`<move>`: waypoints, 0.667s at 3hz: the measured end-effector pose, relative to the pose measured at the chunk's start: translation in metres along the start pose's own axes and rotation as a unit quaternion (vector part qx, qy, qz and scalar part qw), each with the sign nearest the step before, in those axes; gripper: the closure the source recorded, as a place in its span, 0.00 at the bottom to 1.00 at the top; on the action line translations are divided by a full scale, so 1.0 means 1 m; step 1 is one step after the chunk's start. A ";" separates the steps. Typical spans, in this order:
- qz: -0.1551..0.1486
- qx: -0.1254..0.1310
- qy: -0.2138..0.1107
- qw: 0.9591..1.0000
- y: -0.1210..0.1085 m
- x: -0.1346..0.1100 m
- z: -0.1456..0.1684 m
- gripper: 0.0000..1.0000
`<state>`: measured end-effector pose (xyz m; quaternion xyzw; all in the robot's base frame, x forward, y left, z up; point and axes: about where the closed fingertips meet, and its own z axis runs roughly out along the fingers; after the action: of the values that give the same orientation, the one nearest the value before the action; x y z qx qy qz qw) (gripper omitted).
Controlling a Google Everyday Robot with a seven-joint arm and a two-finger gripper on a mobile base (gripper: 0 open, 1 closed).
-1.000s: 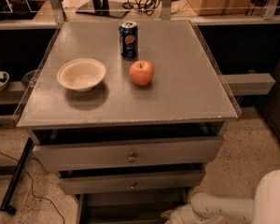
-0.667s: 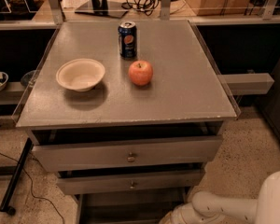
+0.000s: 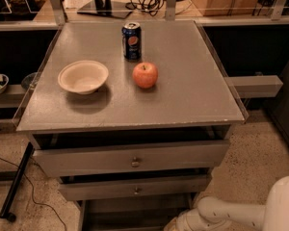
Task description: Open bottom drawer
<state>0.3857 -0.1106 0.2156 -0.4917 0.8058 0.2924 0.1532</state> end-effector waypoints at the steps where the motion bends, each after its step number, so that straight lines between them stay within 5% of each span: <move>1: 0.000 0.000 0.000 1.000 0.000 0.000 0.000 0.50; 2: 0.000 0.000 0.000 1.000 0.000 0.000 0.000 0.27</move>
Offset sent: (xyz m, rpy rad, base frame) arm 0.0000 0.0000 0.0000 0.0000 0.0000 0.0000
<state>0.3857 -0.1106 0.2156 -0.4917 0.8058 0.2925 0.1532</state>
